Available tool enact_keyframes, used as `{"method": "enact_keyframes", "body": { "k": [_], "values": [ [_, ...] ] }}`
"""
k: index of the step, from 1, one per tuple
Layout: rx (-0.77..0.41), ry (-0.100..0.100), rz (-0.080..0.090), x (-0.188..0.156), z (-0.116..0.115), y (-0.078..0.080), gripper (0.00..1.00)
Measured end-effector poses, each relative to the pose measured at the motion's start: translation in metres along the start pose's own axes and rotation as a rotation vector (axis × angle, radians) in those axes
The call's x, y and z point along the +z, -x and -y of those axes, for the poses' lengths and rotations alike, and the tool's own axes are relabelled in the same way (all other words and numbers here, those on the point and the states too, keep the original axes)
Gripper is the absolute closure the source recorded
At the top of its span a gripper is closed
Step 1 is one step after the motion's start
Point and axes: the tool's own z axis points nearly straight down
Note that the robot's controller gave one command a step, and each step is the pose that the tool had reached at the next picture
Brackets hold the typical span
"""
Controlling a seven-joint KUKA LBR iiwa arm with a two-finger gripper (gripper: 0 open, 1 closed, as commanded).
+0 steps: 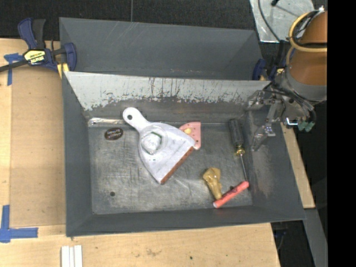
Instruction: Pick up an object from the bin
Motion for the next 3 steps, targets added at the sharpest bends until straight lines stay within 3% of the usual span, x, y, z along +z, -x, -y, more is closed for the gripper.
{"method": "enact_keyframes", "body": {
  "k": [1,2,3],
  "values": [
    [-0.002,-0.002,0.009,-0.005,0.0,0.001,0.0],
    [-0.289,-0.003,0.009,0.156,0.002,0.022,1.0],
    [-0.294,-0.002,0.008,0.158,0.002,0.022,0.0]
  ]
}}
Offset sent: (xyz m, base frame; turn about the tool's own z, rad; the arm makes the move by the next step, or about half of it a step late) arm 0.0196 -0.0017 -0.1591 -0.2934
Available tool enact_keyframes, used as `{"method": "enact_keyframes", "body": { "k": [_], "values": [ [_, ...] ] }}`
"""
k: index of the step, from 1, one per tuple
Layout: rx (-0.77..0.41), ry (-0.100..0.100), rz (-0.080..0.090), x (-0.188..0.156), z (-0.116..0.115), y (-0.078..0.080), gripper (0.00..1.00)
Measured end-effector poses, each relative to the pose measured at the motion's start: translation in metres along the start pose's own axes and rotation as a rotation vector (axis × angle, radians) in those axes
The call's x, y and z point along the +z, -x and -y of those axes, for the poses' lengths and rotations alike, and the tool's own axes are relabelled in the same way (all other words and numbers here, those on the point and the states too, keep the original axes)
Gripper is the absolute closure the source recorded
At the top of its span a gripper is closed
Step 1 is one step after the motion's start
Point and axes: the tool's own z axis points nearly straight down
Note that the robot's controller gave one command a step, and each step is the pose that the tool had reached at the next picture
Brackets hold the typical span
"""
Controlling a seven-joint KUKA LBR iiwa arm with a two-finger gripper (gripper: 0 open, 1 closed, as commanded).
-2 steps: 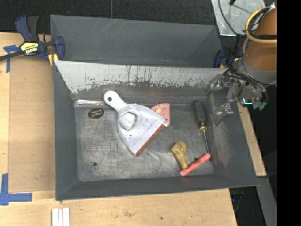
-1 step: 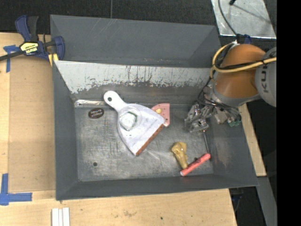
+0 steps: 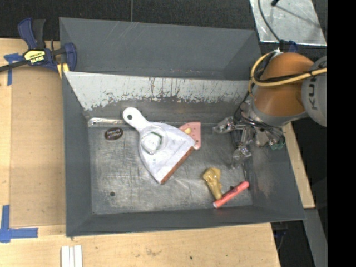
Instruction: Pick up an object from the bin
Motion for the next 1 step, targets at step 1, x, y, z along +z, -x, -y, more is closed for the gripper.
{"method": "enact_keyframes", "body": {
  "k": [1],
  "values": [
    [0.0,0.0,0.0,0.0,0.0,0.0,0.0]
  ]
}}
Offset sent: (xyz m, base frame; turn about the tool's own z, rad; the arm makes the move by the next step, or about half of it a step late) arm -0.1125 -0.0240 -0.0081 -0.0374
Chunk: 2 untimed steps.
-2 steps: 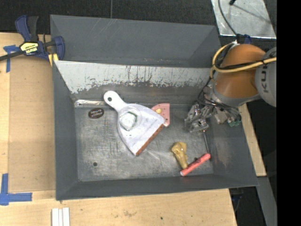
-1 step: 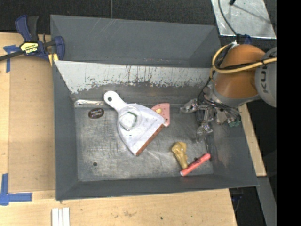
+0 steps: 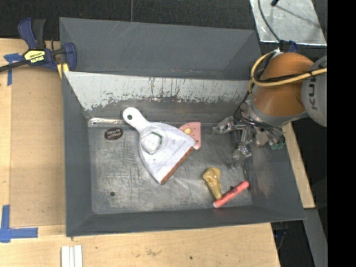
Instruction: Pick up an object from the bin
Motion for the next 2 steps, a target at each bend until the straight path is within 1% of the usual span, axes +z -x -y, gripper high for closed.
{"method": "enact_keyframes", "body": {
  "k": [1,2],
  "values": [
    [-0.017,0.0,0.002,0.003,-0.005,-0.052,0.0],
    [0.067,0.002,0.003,0.004,0.007,-0.077,0.0]
  ]
}}
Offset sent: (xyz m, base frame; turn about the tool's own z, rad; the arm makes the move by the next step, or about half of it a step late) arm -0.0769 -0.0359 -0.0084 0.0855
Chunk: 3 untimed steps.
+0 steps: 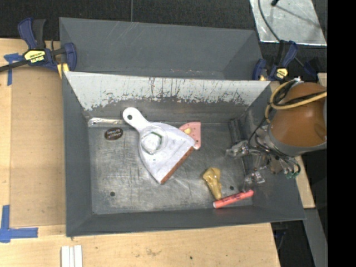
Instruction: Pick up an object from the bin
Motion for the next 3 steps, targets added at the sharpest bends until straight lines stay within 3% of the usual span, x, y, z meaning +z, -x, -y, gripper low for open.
{"method": "enact_keyframes", "body": {
  "k": [1,2,3],
  "values": [
    [-0.153,-0.006,0.006,0.0,-0.006,-0.015,0.0],
    [-0.336,-0.008,0.009,-0.001,-0.02,-0.02,0.0],
    [-0.293,-0.01,0.01,-0.001,-0.023,-0.02,0.0]
  ]
}}
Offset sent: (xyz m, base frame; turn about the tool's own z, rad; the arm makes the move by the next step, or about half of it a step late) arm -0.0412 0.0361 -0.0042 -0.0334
